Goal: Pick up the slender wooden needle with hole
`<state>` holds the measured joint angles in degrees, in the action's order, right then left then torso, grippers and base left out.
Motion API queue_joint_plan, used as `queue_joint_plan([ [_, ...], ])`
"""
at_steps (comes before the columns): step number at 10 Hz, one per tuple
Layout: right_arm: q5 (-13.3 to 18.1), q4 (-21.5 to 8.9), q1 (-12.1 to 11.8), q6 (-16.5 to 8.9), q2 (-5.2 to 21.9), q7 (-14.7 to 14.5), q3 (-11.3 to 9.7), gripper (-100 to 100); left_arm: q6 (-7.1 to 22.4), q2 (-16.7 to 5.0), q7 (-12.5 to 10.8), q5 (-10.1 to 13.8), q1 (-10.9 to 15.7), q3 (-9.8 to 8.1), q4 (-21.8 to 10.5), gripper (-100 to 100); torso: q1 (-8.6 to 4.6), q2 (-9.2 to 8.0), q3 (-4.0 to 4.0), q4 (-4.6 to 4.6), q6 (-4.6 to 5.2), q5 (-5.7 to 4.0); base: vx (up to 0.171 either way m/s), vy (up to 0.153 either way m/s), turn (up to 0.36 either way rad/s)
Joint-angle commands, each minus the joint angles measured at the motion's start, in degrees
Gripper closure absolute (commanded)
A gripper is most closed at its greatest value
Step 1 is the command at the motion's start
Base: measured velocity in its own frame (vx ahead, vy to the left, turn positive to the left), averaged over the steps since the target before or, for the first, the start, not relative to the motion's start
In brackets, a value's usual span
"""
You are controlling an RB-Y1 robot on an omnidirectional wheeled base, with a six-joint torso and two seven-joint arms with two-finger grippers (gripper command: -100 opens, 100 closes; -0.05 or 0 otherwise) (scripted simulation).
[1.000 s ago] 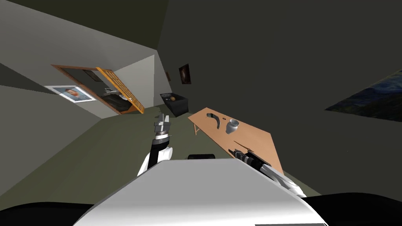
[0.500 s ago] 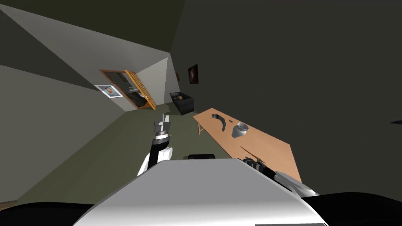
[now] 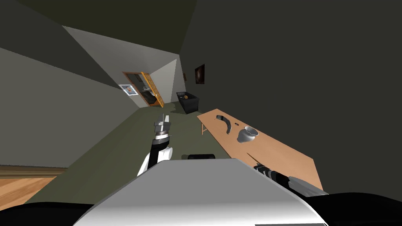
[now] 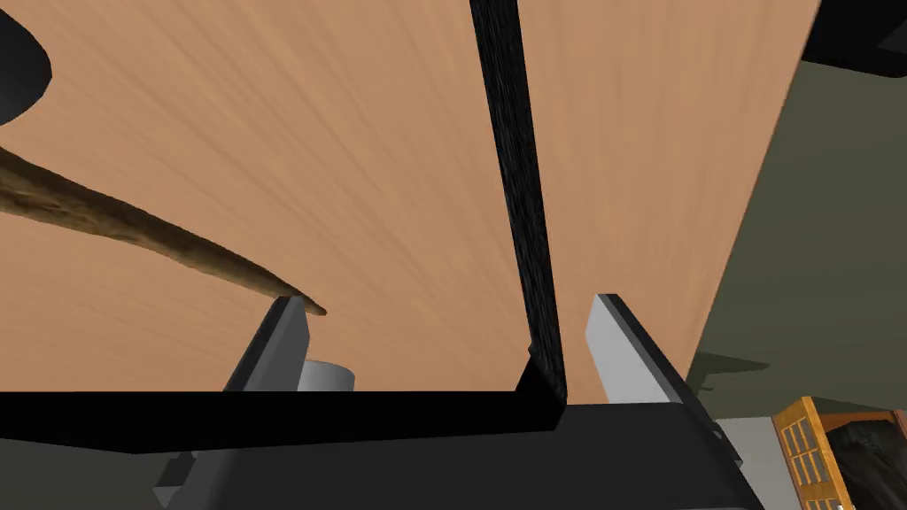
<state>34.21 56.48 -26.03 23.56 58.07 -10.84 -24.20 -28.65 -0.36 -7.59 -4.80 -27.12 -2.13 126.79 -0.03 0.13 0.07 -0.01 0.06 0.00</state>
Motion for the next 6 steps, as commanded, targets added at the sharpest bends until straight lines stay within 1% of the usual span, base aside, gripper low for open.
queue_joint_plan([
  [1,0.1,-1.9,-0.2,0.2,1.1,-0.6,-0.2,-100,0.0,0.0,0.0,0.0,0.0,0.0,0.0,0,0.0,0.0,0.0,0.0,0.0,0.0,0.013,-0.007,0.137],
  [2,0.5,-3.9,-0.3,0.0,2.4,-1.3,-1.3,-100,0.0,0.0,0.0,0.0,0.0,-0.01,0.0,0,-0.01,0.0,0.0,0.0,0.05,0.0,0.017,-0.003,0.256],
  [3,0.5,-4.2,-0.3,0.0,2.4,-1.3,-1.3,-100,0.0,0.0,0.0,0.0,0.0,0.0,0.0,0,0.0,0.0,0.0,0.0,0.02,0.0,0.015,-0.01,0.129],
  [4,0.8,-5.6,-0.5,-0.2,3.5,-2.0,-2.4,-100,0.0,0.0,0.0,0.0,0.0,-0.01,0.0,0,-0.01,0.0,0.0,0.0,0.06,-0.01,0.02,-0.01,0.254],
  [5,1.1,-8.3,-0.7,-0.4,4.3,-2.7,-3.6,-100,0.0,0.0,0.0,0.0,0.0,0.0,0.0,0,-0.03,0.03,0.02,0.0,0.0,-0.01,0.03,-0.028,0.341],
  [6,1.1,-6.6,-0.7,-0.4,4.3,-2.7,-3.6,-100,0.0,0.0,0.0,0.0,0.0,-0.01,0.0,0,-0.07,0.04,0.02,-0.01,0.04,0.0,0.024,-0.032,0.102],
])
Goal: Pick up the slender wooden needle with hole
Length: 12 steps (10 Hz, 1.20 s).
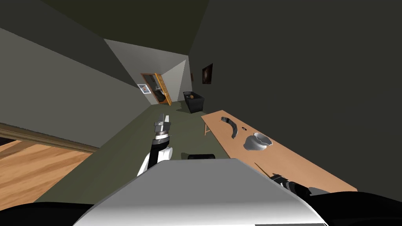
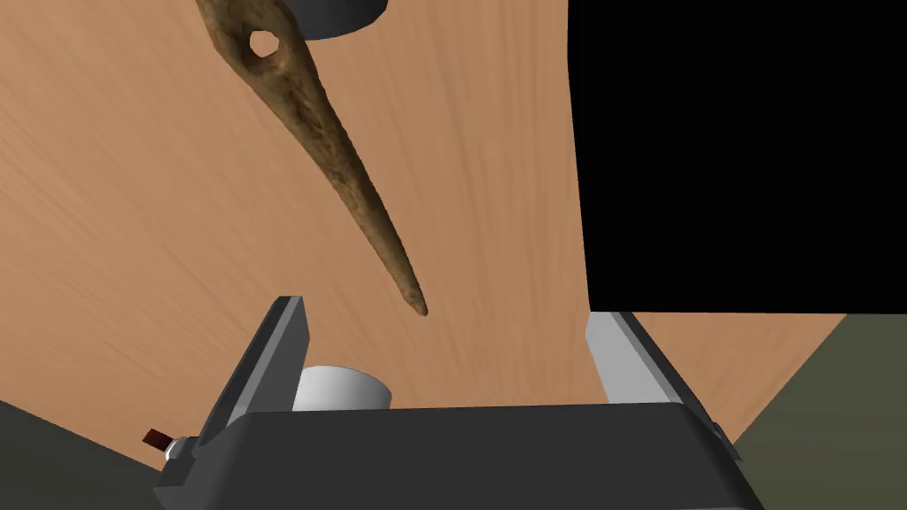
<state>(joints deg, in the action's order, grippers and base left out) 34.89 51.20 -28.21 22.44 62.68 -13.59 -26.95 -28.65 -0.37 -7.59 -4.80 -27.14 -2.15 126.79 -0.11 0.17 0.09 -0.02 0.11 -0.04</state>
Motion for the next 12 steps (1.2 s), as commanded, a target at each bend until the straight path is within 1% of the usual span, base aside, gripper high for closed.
queue_joint_plan([
  [1,0.4,-2.9,1.5,0.7,-0.3,0.1,-0.8,-100,0.0,0.0,0.0,0.0,0.0,0.0,0.0,0,0.0,0.0,0.0,0.0,0.0,0.0,0.012,-0.009,-0.014],
  [2,0.6,-4.7,1.2,0.6,0.2,-0.6,-2.0,-100,0.0,0.0,0.0,0.0,0.0,0.0,0.0,0,0.06,-0.04,-0.02,0.0,0.04,0.02,0.019,-0.009,0.212],
  [3,0.6,-4.7,1.2,0.6,0.2,-0.6,-2.0,-100,0.0,0.0,0.0,0.0,0.0,0.01,0.0,0,0.07,-0.02,-0.02,0.0,-0.03,0.04,0.017,-0.021,0.116],
  [6,1.1,-8.2,0.4,0.5,0.0,-2.2,-5.7,-100,0.0,0.0,0.0,0.0,0.0,0.0,0.0,0,-0.06,0.02,0.01,-0.01,-0.03,0.0,0.035,-0.047,0.23],
  [7,1.1,-8.2,0.4,0.5,0.0,-2.2,-5.7,-100,0.0,0.0,0.0,0.0,0.0,0.0,0.0,0,-0.12,0.07,0.04,-0.02,-0.01,-0.02,0.03,-0.047,0.06],
  [8,1.2,-9.5,-0.1,0.6,-1.0,-3.0,-7.7,-100,0.0,0.0,0.0,0.0,0.0,0.0,0.0,0,-0.07,0.03,0.02,-0.01,0.04,-0.01,0.037,-0.042,0.223],
  [10,1.2,-10.2,-0.8,0.8,-2.6,-3.6,-9.8,-100,0.0,0.0,0.0,0.0,0.0,0.0,0.0,0,-0.08,0.06,0.03,-0.02,0.01,-0.02,0.039,-0.056,0.186],
  [11,1.0,-10.9,-0.6,1.3,-2.5,-4.1,-8.4,-100,0.0,0.0,0.0,0.0,0.0,0.0,0.0,0,-0.07,0.03,0.02,-0.01,0.04,-0.02,0.013,-0.025,0.019],
  [12,1.0,-11.0,-0.6,1.4,-2.7,-4.4,-8.5,0,0.0,0.0,0.0,0.0,0.0,0.0,0.0,0,0.03,-0.02,-0.01,0.0,0.04,0.01,0.003,-0.005,-0.002],
])
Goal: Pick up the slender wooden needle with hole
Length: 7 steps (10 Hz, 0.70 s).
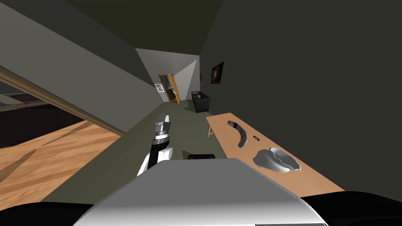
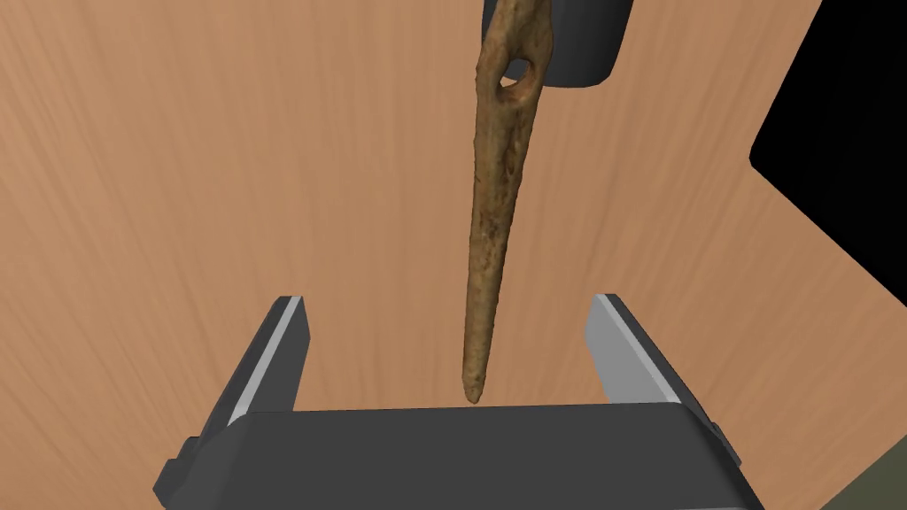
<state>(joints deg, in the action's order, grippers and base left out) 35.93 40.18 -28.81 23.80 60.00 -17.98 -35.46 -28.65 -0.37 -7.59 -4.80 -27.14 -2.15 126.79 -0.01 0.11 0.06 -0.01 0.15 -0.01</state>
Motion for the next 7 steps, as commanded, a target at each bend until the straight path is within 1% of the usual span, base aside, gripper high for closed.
queue_joint_plan([
  [1,0.2,-0.7,0.5,-1.0,-1.8,-0.4,-0.1,-100,0.0,0.0,0.0,0.0,0.0,0.0,0.0,0,0.0,0.0,0.0,0.0,0.0,0.0,-0.005,-0.036,0.056],
  [2,0.2,-0.9,0.7,-1.3,-2.2,-0.4,-0.2,-100,0.0,0.0,0.0,0.0,0.0,0.0,0.0,0,-0.08,-0.04,-0.02,0.01,-0.01,-0.02,-0.009,-0.052,0.048],
  [3,0.3,-1.5,1.0,-2.0,-3.5,-0.7,-0.3,-100,0.0,0.0,0.0,0.0,0.0,0.0,0.0,0,-0.14,-0.05,-0.03,0.01,-0.01,-0.04,-0.019,-0.063,0.053],
  [4,0.3,-1.5,1.0,-2.0,-3.5,-0.7,-0.3,-100,0.0,0.0,0.0,0.0,0.0,0.0,0.0,0,-0.19,-0.09,-0.05,0.02,0.0,-0.04,-0.017,-0.048,0.021],
  [5,0.3,-0.6,0.7,-2.4,-3.0,-0.2,-0.4,-100,0.0,0.0,0.0,0.0,0.0,0.0,0.0,0,-0.15,-0.09,-0.05,0.02,0.0,-0.04,-0.005,-0.016,0.003],
  [6,0.3,-0.8,0.8,-2.4,-3.1,-0.3,-0.4,100,0.0,0.0,0.0,0.0,0.0,0.0,0.0,0,-0.05,-0.06,-0.04,0.02,0.0,-0.01,0.0,0.0,0.0],
  [7,0.3,-0.8,0.8,-2.4,-3.1,-0.3,-0.4,100,0.0,0.0,0.0,0.0,0.0,0.0,0.0,0,0.01,-0.04,-0.03,0.01,0.0,0.01,0.0,0.0,0.0],
])
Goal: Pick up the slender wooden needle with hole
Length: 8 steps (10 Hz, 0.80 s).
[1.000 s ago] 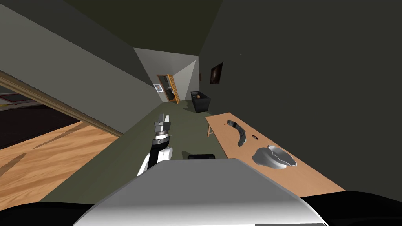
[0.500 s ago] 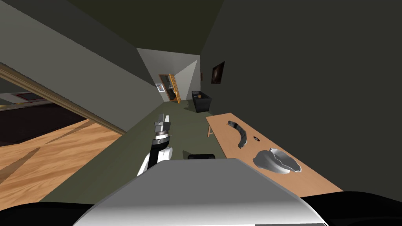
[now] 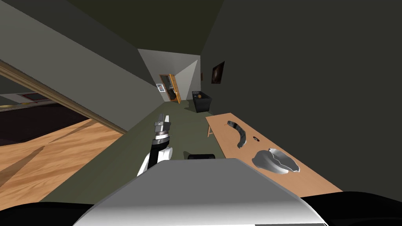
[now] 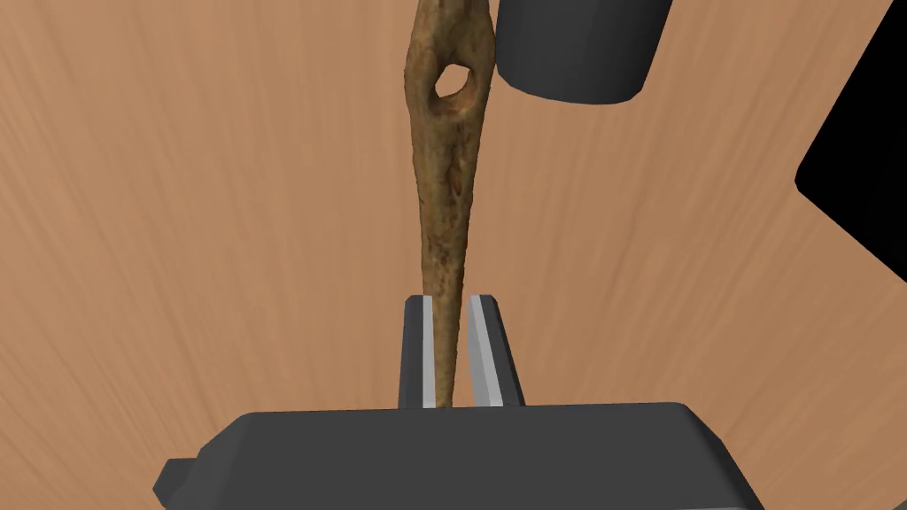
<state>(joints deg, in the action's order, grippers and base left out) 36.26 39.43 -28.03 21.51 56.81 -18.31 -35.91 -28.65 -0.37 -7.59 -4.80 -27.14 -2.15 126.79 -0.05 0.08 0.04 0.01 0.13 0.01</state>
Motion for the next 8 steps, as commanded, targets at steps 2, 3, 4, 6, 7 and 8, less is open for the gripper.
queue_joint_plan([
  [2,0.0,-0.1,0.0,-0.1,0.1,0.0,0.0,100,0.0,0.0,0.0,0.0,0.0,0.0,0.0,0,0.01,0.0,0.0,-0.01,0.03,-0.07,0.0,0.0,0.0],
  [3,0.0,-0.1,0.0,-0.1,0.1,0.0,0.0,100,0.0,0.0,0.0,0.0,0.0,0.0,0.0,0,0.0,0.0,0.0,-0.01,0.03,-0.08,0.0,0.0,0.0],
  [4,0.0,-0.1,0.0,-0.1,0.1,0.0,0.0,0,0.0,0.0,0.0,0.0,0.0,0.0,0.0,0,0.0,-0.01,0.0,-0.01,0.03,-0.08,0.0,0.0,0.0],
  [6,-0.2,0.2,-0.4,1.5,1.9,0.1,0.3,100,0.0,0.0,0.0,0.0,0.0,0.0,0.0,0,0.12,0.02,0.02,-0.03,0.07,-0.06,0.019,0.065,-0.058],
  [7,-0.3,0.6,-0.7,2.0,2.8,0.2,0.4,100,0.0,0.0,0.0,0.0,0.0,0.01,0.0,0,0.17,0.03,0.03,-0.03,0.07,-0.06,0.016,0.055,-0.031],
  [8,-0.3,-0.5,-0.3,2.2,1.8,-0.5,0.7,100,0.0,0.0,0.0,0.0,0.0,0.0,0.0,0,0.12,0.03,0.02,-0.03,0.06,-0.06,0.006,0.022,-0.008],
])
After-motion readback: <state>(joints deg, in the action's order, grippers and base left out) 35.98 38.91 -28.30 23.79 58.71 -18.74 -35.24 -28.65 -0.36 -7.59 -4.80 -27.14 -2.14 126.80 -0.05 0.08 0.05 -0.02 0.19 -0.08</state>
